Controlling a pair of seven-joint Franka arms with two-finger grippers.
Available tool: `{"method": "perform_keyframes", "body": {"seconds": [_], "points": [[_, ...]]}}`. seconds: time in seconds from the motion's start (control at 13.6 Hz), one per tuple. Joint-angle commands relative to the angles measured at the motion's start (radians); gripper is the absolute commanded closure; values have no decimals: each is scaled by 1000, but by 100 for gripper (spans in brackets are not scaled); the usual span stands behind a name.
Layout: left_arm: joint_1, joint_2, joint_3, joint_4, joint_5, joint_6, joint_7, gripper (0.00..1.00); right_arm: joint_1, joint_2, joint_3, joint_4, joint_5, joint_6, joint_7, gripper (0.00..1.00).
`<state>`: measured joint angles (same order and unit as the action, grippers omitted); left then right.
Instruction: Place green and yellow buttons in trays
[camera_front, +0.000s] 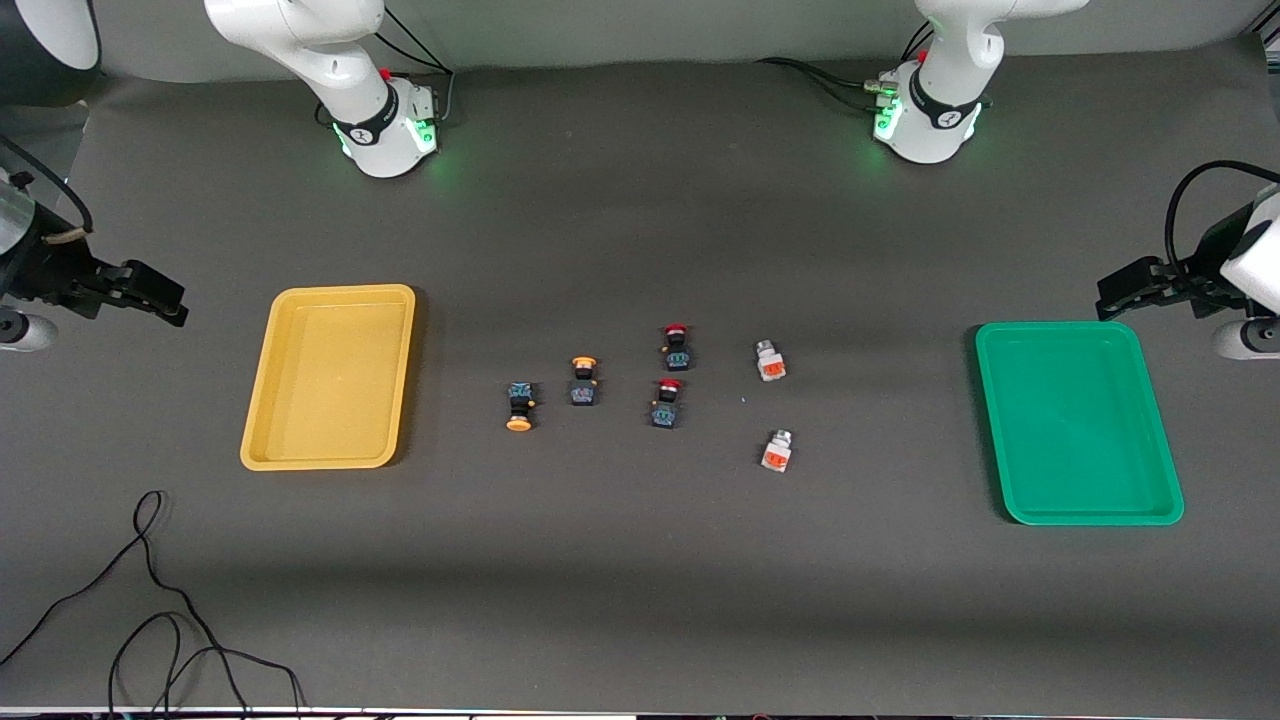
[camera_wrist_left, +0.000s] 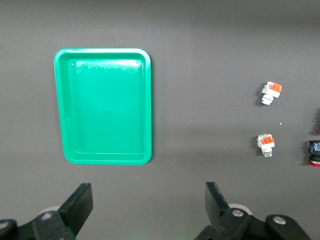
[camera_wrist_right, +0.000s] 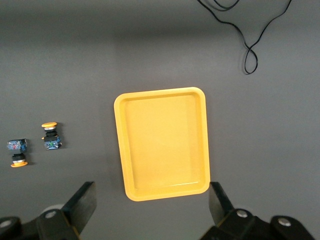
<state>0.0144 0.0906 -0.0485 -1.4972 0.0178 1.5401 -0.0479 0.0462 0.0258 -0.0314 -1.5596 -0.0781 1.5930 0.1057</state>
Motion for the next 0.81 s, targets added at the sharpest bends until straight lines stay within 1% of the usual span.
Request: {"method": "perform_keyframes", "body": {"seconds": [0.0,0.74], "points": [[-5,-31,7,-20,-1,-17,8,0,-2,16,-48,27,58,-4,-90,0],[-5,-45,7,-23,-6,-20,14,0,-2,17,-50,36,60,-8,-77,0]]}}
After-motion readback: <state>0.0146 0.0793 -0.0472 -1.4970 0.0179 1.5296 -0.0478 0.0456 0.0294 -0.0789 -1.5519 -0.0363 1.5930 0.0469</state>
